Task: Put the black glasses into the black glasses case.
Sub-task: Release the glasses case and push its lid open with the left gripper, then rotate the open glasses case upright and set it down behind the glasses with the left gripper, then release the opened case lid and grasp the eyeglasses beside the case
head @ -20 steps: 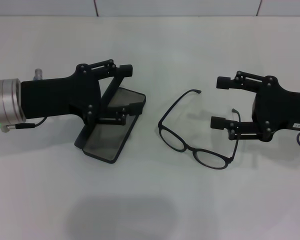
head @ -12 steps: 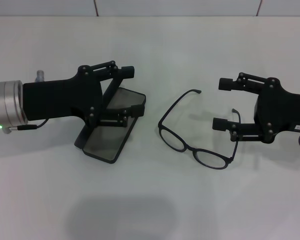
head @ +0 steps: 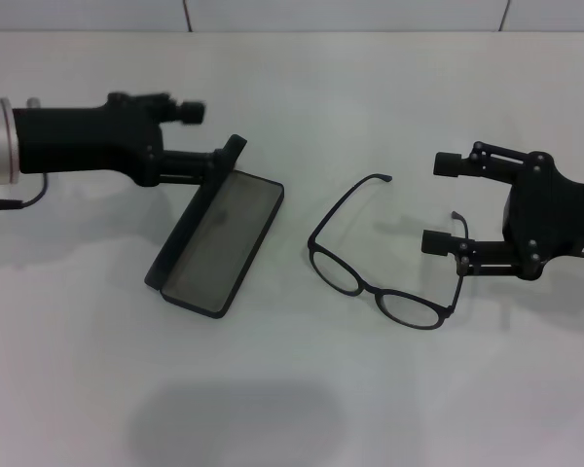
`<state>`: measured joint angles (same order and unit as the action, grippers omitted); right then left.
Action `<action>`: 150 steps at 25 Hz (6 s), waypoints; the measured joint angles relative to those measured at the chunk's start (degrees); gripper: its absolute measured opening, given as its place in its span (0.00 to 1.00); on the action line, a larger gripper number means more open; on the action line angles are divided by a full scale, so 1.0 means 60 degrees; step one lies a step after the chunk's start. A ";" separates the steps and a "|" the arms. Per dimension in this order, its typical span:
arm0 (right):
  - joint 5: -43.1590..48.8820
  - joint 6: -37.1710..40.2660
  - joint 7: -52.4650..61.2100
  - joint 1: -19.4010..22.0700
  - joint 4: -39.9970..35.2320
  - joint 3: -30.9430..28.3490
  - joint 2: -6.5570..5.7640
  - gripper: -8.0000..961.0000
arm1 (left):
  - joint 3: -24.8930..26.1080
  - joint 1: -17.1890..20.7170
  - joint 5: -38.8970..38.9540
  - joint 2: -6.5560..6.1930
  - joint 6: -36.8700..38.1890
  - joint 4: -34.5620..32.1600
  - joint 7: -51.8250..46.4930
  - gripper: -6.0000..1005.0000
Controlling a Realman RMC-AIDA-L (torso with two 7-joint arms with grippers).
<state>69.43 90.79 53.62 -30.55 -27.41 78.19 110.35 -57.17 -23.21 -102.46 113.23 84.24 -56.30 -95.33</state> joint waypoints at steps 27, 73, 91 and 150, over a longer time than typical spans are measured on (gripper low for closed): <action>0.0224 -0.0077 -0.0330 0.0000 -0.0002 -0.0010 -0.0024 0.85 | -0.0638 -0.0395 -0.4769 0.1043 -0.1843 -0.1408 -0.5177 0.58; 0.0485 0.1803 -0.1524 0.1485 0.0096 -0.0625 0.0198 0.84 | -0.3490 -0.2362 -0.4142 0.1110 -0.3193 -0.0442 0.2464 0.28; 0.1078 0.1047 0.0896 0.1709 -0.1775 -0.1203 0.0351 0.84 | -0.2212 -0.1242 0.0961 0.1064 -0.1657 -0.0292 0.2958 0.56; 1.0635 -0.2233 1.4176 -0.0204 -0.9033 0.4357 0.0915 0.26 | -0.1502 -0.0508 0.3841 0.1110 -0.0892 0.2769 0.5354 0.65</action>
<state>133.24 77.39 138.67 -31.78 -81.60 104.33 115.84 -66.18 -26.26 -79.41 119.89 78.89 -39.69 -63.20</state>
